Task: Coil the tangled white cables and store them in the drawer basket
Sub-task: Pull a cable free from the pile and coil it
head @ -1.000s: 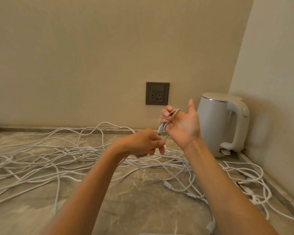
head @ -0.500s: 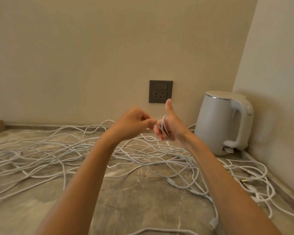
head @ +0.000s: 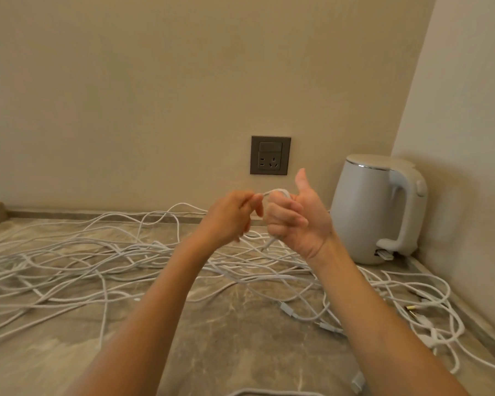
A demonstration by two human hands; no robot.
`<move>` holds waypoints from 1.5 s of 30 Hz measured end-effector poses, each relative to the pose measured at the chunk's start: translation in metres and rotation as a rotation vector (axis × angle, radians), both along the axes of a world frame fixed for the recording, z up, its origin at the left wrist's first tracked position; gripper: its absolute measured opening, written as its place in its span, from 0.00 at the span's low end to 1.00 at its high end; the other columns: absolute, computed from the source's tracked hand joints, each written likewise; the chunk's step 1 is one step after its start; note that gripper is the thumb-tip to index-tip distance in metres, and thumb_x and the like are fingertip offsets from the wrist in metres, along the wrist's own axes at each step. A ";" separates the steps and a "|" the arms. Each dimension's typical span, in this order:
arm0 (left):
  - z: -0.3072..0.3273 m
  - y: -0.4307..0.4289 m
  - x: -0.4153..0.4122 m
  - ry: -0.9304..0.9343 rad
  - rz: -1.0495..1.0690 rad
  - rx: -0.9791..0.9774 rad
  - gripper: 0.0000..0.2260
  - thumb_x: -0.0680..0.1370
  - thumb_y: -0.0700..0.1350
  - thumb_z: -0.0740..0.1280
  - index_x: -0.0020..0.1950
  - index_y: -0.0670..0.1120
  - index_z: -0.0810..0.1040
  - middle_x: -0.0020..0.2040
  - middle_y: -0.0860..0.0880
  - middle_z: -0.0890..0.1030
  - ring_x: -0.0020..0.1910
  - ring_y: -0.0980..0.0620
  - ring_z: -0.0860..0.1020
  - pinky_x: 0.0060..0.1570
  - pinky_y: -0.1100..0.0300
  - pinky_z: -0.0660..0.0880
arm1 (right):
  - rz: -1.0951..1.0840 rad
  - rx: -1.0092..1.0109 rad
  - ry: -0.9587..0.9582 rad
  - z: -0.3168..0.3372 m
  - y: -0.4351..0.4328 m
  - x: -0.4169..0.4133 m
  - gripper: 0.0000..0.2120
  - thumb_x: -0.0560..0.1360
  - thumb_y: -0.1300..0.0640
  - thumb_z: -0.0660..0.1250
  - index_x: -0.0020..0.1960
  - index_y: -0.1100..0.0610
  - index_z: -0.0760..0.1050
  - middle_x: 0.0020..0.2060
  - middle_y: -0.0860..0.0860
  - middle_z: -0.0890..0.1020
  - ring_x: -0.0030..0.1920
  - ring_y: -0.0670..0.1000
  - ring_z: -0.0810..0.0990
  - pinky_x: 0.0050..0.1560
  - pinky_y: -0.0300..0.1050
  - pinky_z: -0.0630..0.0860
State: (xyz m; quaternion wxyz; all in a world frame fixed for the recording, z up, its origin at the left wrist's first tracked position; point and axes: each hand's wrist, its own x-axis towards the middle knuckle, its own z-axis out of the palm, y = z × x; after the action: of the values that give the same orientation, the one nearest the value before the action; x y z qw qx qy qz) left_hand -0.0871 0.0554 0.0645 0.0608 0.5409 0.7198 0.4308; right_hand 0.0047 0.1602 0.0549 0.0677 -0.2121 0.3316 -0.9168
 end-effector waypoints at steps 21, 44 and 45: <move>0.000 -0.001 0.021 0.100 -0.228 -0.468 0.13 0.80 0.46 0.59 0.39 0.45 0.76 0.27 0.51 0.69 0.21 0.59 0.65 0.23 0.68 0.63 | -1.207 0.596 -0.264 -0.005 0.014 0.000 0.36 0.79 0.37 0.38 0.31 0.61 0.69 0.22 0.54 0.72 0.25 0.48 0.70 0.34 0.41 0.67; 0.002 -0.003 0.006 0.354 0.047 0.023 0.14 0.81 0.48 0.57 0.38 0.45 0.73 0.27 0.55 0.69 0.31 0.50 0.70 0.37 0.57 0.67 | 0.001 0.246 -0.163 -0.010 0.009 0.008 0.38 0.69 0.25 0.42 0.25 0.57 0.65 0.18 0.52 0.70 0.17 0.47 0.64 0.18 0.33 0.66; 0.002 -0.003 0.005 0.327 0.042 -0.004 0.14 0.81 0.47 0.55 0.39 0.46 0.73 0.27 0.55 0.69 0.30 0.51 0.70 0.36 0.57 0.68 | 0.051 0.155 -0.118 -0.008 0.008 0.007 0.37 0.70 0.26 0.43 0.27 0.58 0.65 0.19 0.54 0.69 0.20 0.48 0.65 0.21 0.35 0.66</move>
State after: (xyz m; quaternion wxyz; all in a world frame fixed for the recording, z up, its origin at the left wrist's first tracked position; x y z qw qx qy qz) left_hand -0.0817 0.0522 0.0665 -0.0651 0.5886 0.7322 0.3364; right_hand 0.0116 0.1686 0.0465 0.1266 -0.1600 0.3917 -0.8972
